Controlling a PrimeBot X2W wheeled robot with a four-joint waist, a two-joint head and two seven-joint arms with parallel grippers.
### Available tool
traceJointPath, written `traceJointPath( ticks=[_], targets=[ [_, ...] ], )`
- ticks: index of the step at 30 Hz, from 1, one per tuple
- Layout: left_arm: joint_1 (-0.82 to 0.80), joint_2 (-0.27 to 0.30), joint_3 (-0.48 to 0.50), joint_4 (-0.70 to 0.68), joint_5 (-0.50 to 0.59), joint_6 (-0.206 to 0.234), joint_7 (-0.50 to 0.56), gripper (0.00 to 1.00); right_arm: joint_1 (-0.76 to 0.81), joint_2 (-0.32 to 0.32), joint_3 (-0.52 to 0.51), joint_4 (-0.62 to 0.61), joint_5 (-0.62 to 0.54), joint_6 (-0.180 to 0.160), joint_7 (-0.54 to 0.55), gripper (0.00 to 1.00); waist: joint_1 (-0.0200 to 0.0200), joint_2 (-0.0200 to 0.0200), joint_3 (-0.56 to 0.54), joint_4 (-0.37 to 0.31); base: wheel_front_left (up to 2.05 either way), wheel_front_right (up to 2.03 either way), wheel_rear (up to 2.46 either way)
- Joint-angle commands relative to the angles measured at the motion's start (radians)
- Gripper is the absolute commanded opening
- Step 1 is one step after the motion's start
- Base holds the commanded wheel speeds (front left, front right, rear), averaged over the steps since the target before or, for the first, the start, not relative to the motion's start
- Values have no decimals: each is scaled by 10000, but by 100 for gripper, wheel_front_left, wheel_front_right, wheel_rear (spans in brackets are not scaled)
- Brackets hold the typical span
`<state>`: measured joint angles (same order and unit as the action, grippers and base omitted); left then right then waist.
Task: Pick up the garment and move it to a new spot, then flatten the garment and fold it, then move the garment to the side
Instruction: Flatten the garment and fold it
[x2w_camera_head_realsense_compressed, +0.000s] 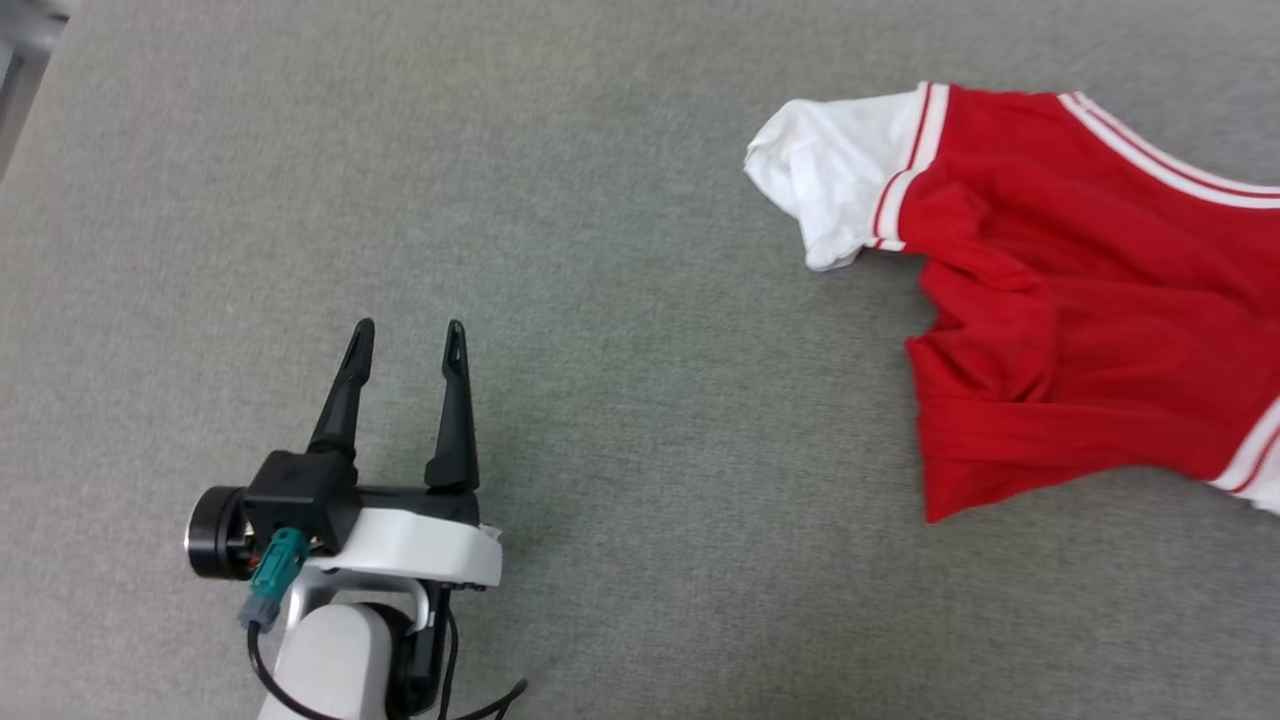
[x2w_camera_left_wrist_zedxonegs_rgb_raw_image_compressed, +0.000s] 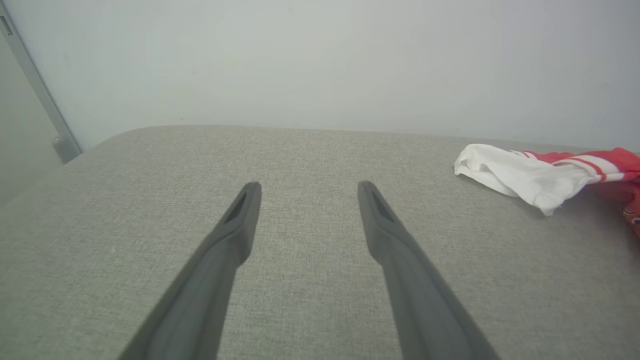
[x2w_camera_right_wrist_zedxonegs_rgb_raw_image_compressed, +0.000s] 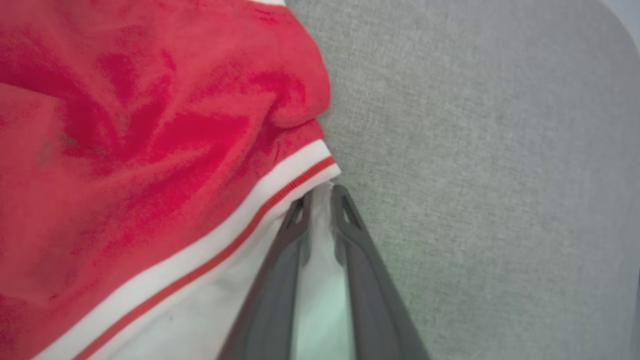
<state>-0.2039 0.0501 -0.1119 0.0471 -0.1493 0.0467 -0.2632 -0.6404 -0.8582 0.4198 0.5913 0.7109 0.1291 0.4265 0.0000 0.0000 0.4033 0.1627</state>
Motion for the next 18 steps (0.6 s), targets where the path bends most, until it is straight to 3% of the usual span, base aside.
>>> traceJointPath(
  ticks=[1, 8, 14, 15, 18],
  targets=[
    [114, 0, 148, 21, 115, -117, -23, 100, -1, 178, -88, -168, -478, 18, -706, 100, 0, 0, -383, -325, 0, 0, 0],
    [-131, 213, 799, 31, 518, -613, -24, 100, 161, 1305, -1155, -1064, -1937, 7, -3087, 100, 0, 0, -1146, -1065, 0, 0, 0],
    [-1016, 663, 1057, 254, 693, -1137, -23, 100, 899, 2891, -2703, -2484, -3608, 9, -4705, 100, 0, 0, -1384, -1468, 0, 0, 0],
    [-1016, 663, 1057, 254, 693, -1137, -23, 100, 899, 2891, -2703, -2484, -3608, 9, -4705, 100, 0, 0, -1384, -1468, 0, 0, 0],
    [-1736, 983, 943, 574, 700, -1407, -23, 100, 1507, 3875, -3424, -3442, -4409, 11, -5258, 100, 0, 0, -1375, -1638, 0, 0, 0]
  ],
)
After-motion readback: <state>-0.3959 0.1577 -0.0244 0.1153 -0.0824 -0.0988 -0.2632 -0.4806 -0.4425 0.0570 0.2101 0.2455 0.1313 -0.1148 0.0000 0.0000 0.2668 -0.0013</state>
